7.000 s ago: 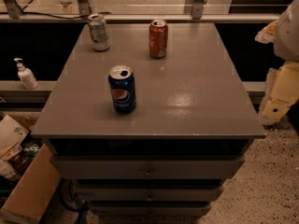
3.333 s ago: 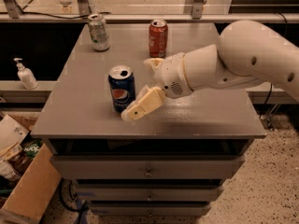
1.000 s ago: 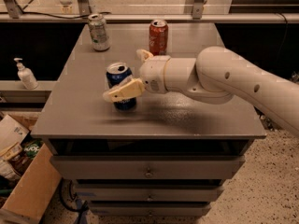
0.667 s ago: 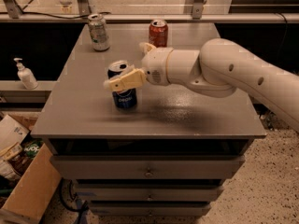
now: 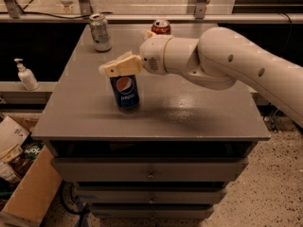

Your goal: Knock pepsi can over

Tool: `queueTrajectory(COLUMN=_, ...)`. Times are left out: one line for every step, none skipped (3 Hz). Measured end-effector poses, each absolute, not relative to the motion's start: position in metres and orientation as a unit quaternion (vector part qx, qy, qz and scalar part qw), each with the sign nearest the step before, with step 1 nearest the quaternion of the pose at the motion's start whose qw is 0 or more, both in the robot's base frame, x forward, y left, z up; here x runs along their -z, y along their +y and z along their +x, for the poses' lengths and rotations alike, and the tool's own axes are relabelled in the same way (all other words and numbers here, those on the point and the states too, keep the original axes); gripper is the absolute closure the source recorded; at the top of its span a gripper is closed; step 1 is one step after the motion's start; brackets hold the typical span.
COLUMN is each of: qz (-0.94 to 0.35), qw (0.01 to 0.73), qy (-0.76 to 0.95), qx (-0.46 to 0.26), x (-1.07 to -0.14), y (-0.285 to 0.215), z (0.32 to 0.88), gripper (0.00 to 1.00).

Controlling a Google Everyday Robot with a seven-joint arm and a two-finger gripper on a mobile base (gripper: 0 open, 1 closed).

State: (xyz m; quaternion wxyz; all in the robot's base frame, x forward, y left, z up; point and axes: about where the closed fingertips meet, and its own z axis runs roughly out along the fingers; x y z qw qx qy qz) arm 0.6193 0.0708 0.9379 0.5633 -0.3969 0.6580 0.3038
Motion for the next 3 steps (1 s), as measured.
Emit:
queueTrajectory(qz=-0.391, qw=0.573, qy=0.661, qx=-0.287, x=-0.9360, y=0.0811, z=0.6267, gripper=0.00)
queueTrajectory(qz=-0.388, qw=0.582, qy=0.662, qx=-0.271, x=-0.9322, y=0.0872, z=0.6329, gripper=0.00)
queueTrajectory(qz=-0.387, qw=0.589, qy=0.659, qx=-0.262, x=-0.9284, y=0.0861, z=0.6341, gripper=0.00)
